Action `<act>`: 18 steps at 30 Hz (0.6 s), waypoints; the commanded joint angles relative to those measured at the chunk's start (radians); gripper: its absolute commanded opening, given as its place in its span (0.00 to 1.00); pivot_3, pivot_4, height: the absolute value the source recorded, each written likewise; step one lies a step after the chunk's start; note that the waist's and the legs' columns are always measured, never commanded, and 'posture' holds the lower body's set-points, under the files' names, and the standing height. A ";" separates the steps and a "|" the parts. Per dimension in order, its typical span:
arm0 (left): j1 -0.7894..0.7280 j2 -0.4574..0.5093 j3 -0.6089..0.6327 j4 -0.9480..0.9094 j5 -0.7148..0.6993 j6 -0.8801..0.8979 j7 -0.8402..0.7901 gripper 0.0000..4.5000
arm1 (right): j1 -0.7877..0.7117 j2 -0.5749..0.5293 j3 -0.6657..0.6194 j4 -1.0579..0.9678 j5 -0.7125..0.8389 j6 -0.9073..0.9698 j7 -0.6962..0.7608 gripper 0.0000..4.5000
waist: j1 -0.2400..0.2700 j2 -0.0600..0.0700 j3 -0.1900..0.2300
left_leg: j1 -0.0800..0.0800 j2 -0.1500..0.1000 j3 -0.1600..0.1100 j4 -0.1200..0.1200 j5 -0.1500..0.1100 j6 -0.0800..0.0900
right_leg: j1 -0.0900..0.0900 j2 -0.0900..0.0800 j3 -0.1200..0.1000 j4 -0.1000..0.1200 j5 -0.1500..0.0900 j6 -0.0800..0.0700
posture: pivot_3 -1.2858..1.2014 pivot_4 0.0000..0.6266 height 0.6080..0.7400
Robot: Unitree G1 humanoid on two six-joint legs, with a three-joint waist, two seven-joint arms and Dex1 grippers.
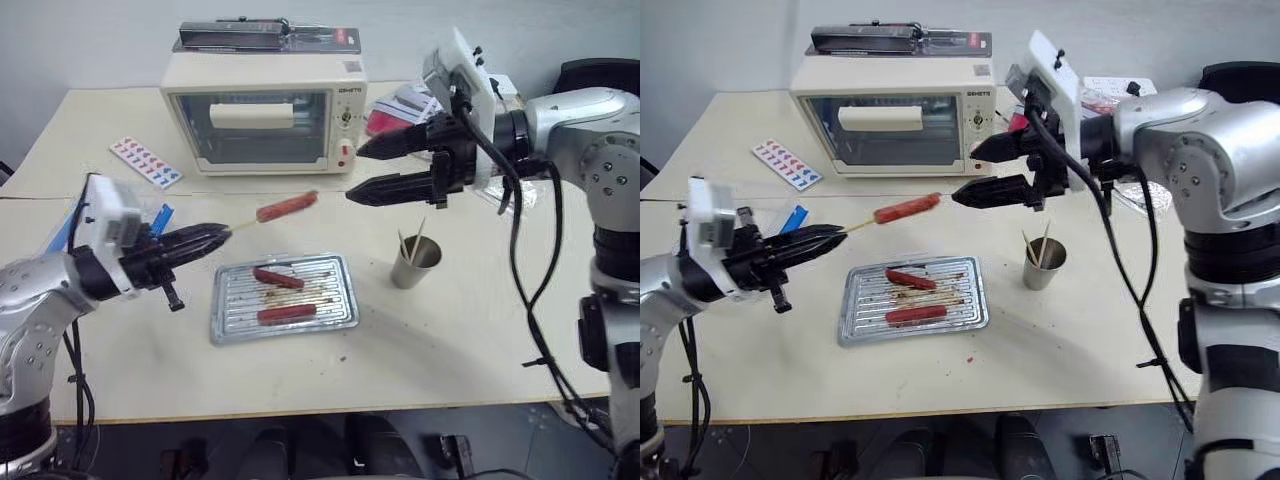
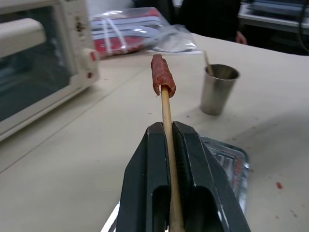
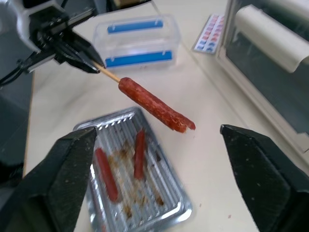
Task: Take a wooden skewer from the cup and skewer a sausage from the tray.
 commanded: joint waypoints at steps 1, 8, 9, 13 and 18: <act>0.096 -0.010 0.160 -0.071 -0.014 -0.006 0.079 0.00 | 0.005 0.006 -0.063 -0.042 0.010 -0.056 -0.013 0.95 | 0.000 0.000 0.000 | 0.000 0.000 0.000 0.000 0.000 0.000 | 0.000 0.000 0.000 0.000 0.000 0.000 | 0.52 0.24 1.00; 0.293 -0.065 0.412 -0.049 0.014 -0.049 0.172 0.00 | 0.054 0.027 -0.082 -0.085 0.046 -0.106 0.012 0.95 | 0.000 0.000 0.000 | 0.000 0.000 0.000 0.000 0.000 0.000 | 0.000 0.000 0.000 -0.002 0.000 0.000 | 0.52 0.24 1.00; 0.310 -0.069 0.433 -0.027 0.023 -0.064 0.177 0.00 | 0.057 0.030 -0.083 -0.093 0.051 -0.105 0.008 0.95 | 0.001 0.000 0.000 | 0.000 0.000 0.000 0.000 0.000 0.000 | 0.000 0.000 0.000 -0.002 0.000 0.000 | 0.52 0.24 1.00; 0.323 -0.061 0.457 0.079 0.069 -0.122 0.197 0.00 | 0.062 0.044 -0.080 -0.111 0.062 -0.094 -0.015 0.95 | 0.003 0.000 0.000 | 0.001 0.000 0.000 0.000 0.000 0.000 | 0.001 0.000 0.000 -0.003 0.000 0.000 | 0.52 0.24 1.00; 0.257 -0.027 0.393 0.256 0.131 -0.204 0.203 0.00 | 0.070 0.054 -0.088 -0.141 0.083 -0.071 -0.051 0.95 | 0.004 -0.001 -0.001 | 0.001 0.000 0.000 0.000 0.000 0.000 | 0.001 0.000 0.000 -0.003 0.000 0.000 | 0.52 0.24 1.00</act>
